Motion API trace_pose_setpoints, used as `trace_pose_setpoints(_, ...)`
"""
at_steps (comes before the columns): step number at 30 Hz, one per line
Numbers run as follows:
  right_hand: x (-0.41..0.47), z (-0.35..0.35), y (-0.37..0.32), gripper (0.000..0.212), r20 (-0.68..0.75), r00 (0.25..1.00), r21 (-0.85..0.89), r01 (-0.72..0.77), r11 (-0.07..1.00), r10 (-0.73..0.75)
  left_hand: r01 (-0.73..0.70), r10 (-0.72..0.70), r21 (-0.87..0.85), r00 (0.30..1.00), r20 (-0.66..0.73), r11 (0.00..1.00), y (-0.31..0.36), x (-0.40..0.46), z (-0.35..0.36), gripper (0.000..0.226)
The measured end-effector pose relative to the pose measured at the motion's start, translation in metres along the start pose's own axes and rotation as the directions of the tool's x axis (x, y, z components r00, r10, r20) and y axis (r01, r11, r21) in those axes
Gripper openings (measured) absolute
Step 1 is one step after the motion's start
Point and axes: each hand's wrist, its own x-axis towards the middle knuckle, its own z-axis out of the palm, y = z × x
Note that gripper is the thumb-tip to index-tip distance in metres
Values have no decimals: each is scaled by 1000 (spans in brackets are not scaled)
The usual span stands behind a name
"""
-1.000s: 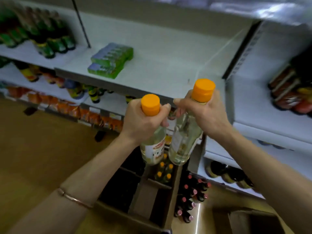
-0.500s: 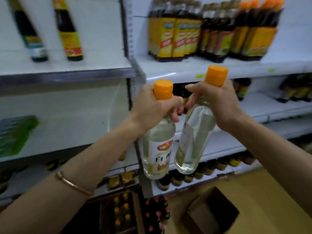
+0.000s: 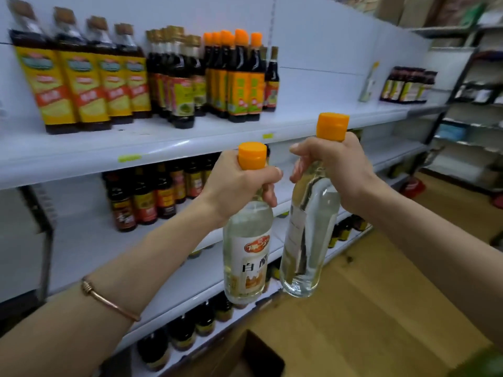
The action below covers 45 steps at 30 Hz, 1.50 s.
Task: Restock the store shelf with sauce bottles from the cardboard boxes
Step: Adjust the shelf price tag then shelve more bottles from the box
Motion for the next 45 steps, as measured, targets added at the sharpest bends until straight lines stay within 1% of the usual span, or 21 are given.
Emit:
trace_pose_setpoints(5, 43, -75, 30, 31, -43, 999, -33, 1, 999, -2, 0, 0, -26, 999, 32, 1000, -11, 63, 66, 34)
trace_pose_setpoints(9, 80, -121, 54, 27, -92, 995, -11, -25, 1000, 24, 36, -34, -26, 996, 81, 999, -21, 118, 99, 29)
trace_pose_setpoints(11, 98, -142, 63, 26, -118, 993, -6, -31, 1000, 30, 15, -12, -30, 996, 88, 999, -25, 149, 110, 36)
trace_pose_setpoints(13, 119, -162, 70, 26, -125, 992, -21, -32, 999, 29, -38, 39, -17, 997, 73, 999, -30, 180, 122, 42)
trace_pose_setpoints(16, 150, -191, 75, 25, -126, 991, -28, -42, 999, 38, -67, 68, -10, 993, 97, 998, -32, 223, 142, 35)
trace_pose_setpoints(20, 194, -229, 87, 24, -160, 987, -37, -27, 999, 21, -72, 73, -14, 993, 92, 997, -35, 278, 167, 37)
trace_pose_setpoints(22, 223, -247, 95, 20, -164, 986, -5, -23, 1000, 22, -66, 66, -3, 995, 80, 998, -39, 305, 180, 35)
trace_pose_setpoints(25, 268, -271, 109, 19, -120, 992, 11, -35, 999, 36, -53, 51, 45, 998, 44, 998, -49, 346, 202, 34)
trace_pose_setpoints(28, 307, -289, 118, 17, -45, 999, 34, -8, 999, 10, -58, 59, 67, 998, -3, 996, -56, 384, 218, 37)
trace_pose_setpoints(35, 395, -341, 144, 18, 145, 987, 78, 52, 996, -63, -49, 61, 91, 989, -133, 995, -62, 471, 246, 27)
trace_pose_setpoints(39, 437, -343, 152, 20, 202, 971, 152, 101, 983, -131, -35, 66, 130, 968, -242, 991, -59, 495, 240, 28)
trace_pose_setpoints(43, 473, -330, 155, 21, 270, 945, 207, 131, 970, -185, -20, 123, 275, 924, -362, 961, -52, 509, 224, 27)
trace_pose_setpoints(45, 490, -316, 158, 21, 310, 929, 243, 127, 962, -201, -9, 138, 304, 904, -405, 953, -49, 516, 209, 27)
